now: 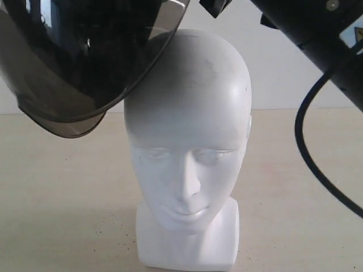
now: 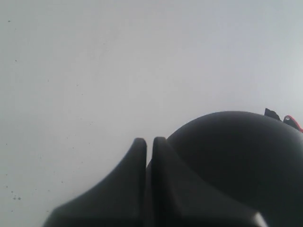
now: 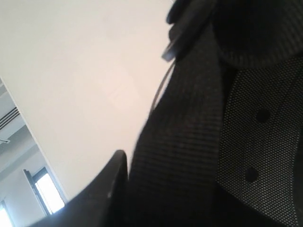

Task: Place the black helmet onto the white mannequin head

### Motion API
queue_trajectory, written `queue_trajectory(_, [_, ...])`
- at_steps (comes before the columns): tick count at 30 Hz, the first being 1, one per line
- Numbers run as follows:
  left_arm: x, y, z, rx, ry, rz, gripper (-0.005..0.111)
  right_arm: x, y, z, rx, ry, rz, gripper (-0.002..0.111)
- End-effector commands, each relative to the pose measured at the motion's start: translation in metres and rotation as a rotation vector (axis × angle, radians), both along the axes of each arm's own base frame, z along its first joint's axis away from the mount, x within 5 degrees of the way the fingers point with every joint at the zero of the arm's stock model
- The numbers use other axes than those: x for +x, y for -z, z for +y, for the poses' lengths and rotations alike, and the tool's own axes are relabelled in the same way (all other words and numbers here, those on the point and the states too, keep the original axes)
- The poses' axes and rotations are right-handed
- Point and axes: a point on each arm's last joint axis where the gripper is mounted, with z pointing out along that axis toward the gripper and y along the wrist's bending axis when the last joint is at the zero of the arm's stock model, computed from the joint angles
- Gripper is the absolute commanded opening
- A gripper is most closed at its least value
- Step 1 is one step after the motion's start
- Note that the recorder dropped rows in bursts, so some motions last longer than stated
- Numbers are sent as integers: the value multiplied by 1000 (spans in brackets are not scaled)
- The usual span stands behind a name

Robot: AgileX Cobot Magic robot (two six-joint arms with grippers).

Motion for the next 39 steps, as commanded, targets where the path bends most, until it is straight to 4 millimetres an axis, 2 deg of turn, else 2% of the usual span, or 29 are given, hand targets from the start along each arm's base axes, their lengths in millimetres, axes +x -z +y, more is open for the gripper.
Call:
queue_trajectory(1, [-3,-7,-1,12,8,-32,4,-5,-9,-3,26,25,-94,0])
queue_trajectory(4, [-4,-10,-1,39,-2,-39,4,-5,-5,-3,19,37,-89,0])
queue_trajectory(9, [-3,-9,-1,40,-5,-33,4,-3,13,-6,5,53,-15,0])
queue_trajectory(15, [-4,-11,-1,48,-3,-45,4,-7,15,-8,-15,58,-37,0])
queue_trajectory(21, [8,-7,-5,62,9,-21,4,-17,10,-15,-14,83,-91,0])
queue_trajectory(30, [23,-1,-14,47,100,-6,4,-31,18,-34,0,166,-91,0])
queue_trajectory(39, [40,0,-26,161,160,-25,4,-38,22,-44,9,203,-87,0])
